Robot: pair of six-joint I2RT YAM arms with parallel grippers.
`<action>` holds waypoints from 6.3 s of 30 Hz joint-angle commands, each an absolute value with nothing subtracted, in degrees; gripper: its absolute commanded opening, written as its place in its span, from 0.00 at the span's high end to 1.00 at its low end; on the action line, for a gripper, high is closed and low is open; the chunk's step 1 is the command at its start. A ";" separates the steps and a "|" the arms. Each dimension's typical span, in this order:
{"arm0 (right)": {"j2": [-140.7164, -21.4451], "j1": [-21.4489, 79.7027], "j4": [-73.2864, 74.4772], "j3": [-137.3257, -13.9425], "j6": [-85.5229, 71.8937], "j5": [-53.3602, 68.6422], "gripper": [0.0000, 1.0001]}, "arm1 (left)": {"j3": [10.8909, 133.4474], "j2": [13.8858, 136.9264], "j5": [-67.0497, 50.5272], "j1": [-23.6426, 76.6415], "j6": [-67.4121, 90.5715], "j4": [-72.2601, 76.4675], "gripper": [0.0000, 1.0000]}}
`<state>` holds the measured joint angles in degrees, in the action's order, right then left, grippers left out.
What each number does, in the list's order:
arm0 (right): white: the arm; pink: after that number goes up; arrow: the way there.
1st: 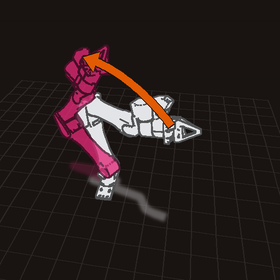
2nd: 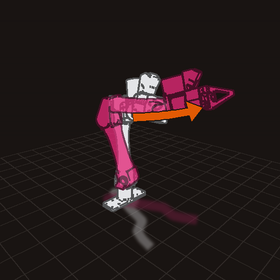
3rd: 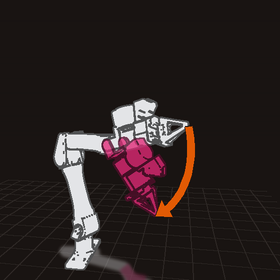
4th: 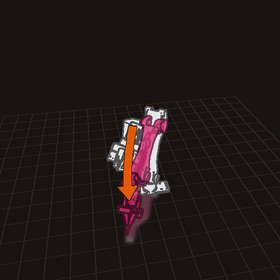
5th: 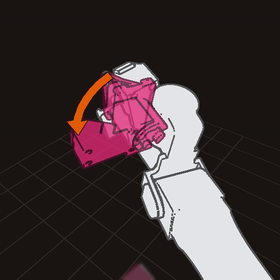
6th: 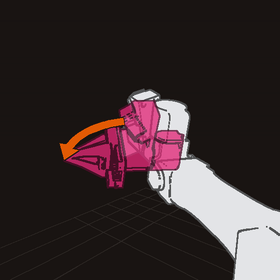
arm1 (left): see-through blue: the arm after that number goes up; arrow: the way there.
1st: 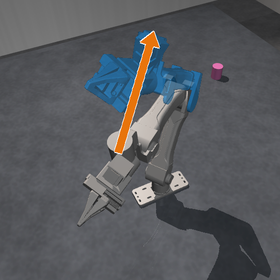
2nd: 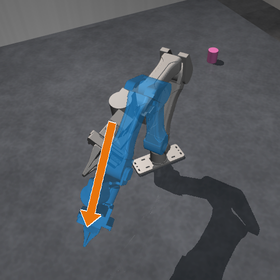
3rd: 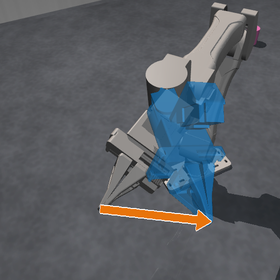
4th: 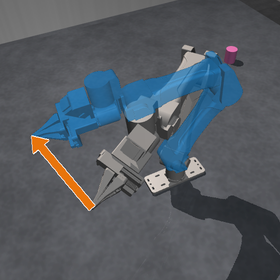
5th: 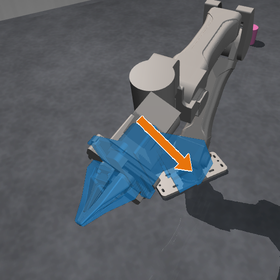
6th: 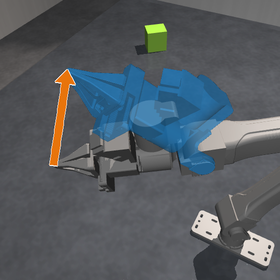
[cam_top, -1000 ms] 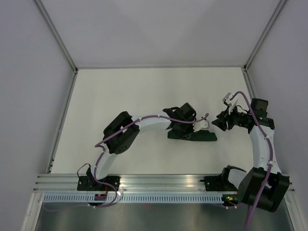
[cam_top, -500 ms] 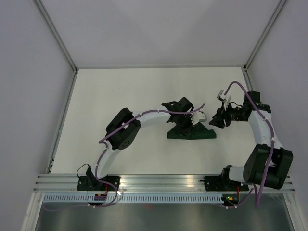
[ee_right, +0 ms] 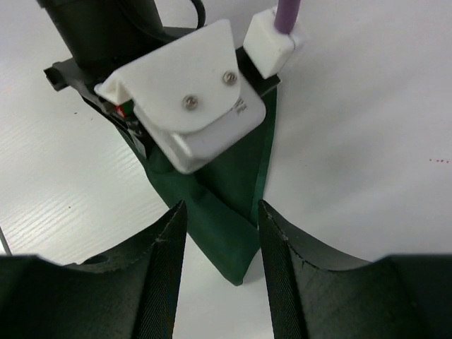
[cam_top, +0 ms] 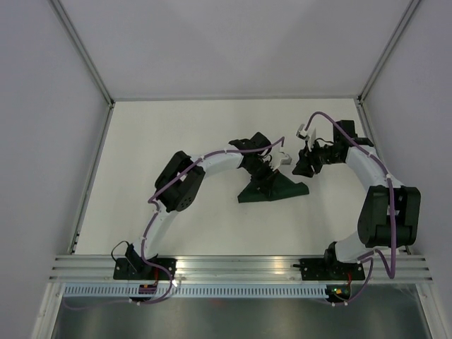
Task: Fold the napkin, place the utensils inside, and roll it up
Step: Roll the napkin at the center of the board.
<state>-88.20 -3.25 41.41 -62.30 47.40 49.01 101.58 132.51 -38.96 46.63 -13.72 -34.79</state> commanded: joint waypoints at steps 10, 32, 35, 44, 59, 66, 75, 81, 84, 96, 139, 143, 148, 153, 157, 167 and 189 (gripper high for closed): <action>-77.61 11.66 32.18 -49.32 54.40 37.98 0.46 | 104.15 142.73 -38.14 43.68 -10.28 -52.46 0.87; -73.83 27.33 22.41 -38.32 61.26 27.77 0.32 | 107.31 145.28 -40.87 42.36 -12.48 -58.09 0.81; -74.44 28.30 22.50 -38.76 61.26 27.25 0.32 | 108.10 145.98 -41.39 42.28 -12.74 -58.36 0.81; -77.52 30.14 21.01 -38.94 62.14 26.72 0.32 | 108.72 146.34 -42.10 41.84 -13.18 -58.89 0.78; -78.22 32.25 18.37 -37.79 63.02 25.14 0.31 | 108.46 145.72 -42.89 41.84 -14.41 -59.24 0.76; -82.87 34.10 20.12 -40.07 64.51 24.35 0.33 | 108.37 145.20 -42.89 41.92 -14.85 -59.50 0.75; -83.85 34.01 21.97 -40.17 61.88 24.70 0.57 | 107.93 143.18 -45.96 41.84 -12.67 -58.01 0.68; -84.37 33.49 22.76 -40.43 61.17 25.75 0.74 | 102.49 137.82 -49.13 41.84 -6.00 -48.44 0.63; -85.25 32.44 24.43 -41.74 61.26 27.59 0.79 | 99.15 134.83 -49.39 41.49 -1.78 -43.34 0.62; -89.91 28.74 33.74 -47.10 63.81 33.13 0.81 | 89.22 124.46 -45.53 35.78 14.06 -26.64 0.62; -127.53 20.65 68.20 -84.20 69.17 43.33 0.82 | 36.21 75.48 11.33 61.33 -27.05 27.77 0.48; -128.32 20.65 68.38 -84.81 68.91 43.33 0.82 | 38.22 81.19 10.37 63.01 -30.23 27.16 0.47; -128.50 20.39 68.12 -84.81 68.82 42.63 0.82 | 41.48 87.53 7.91 64.68 -33.56 27.51 0.44; -128.58 20.22 68.12 -84.90 68.47 42.28 0.82 | 42.63 92.89 5.54 65.30 -34.01 27.95 0.42; -128.93 20.13 68.20 -84.99 68.29 42.36 0.82 | 42.89 95.71 4.83 65.39 -33.84 29.61 0.41; -129.46 20.04 67.85 -85.17 67.76 42.36 0.81 | 42.98 101.86 4.92 65.30 -32.78 34.10 0.39; -129.38 19.86 68.29 -86.04 66.89 42.89 0.69 | 44.12 108.46 1.32 63.46 -23.47 32.79 0.84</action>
<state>-127.13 19.68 73.97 -85.69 64.29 46.68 42.92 106.19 4.21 64.20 -28.21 34.65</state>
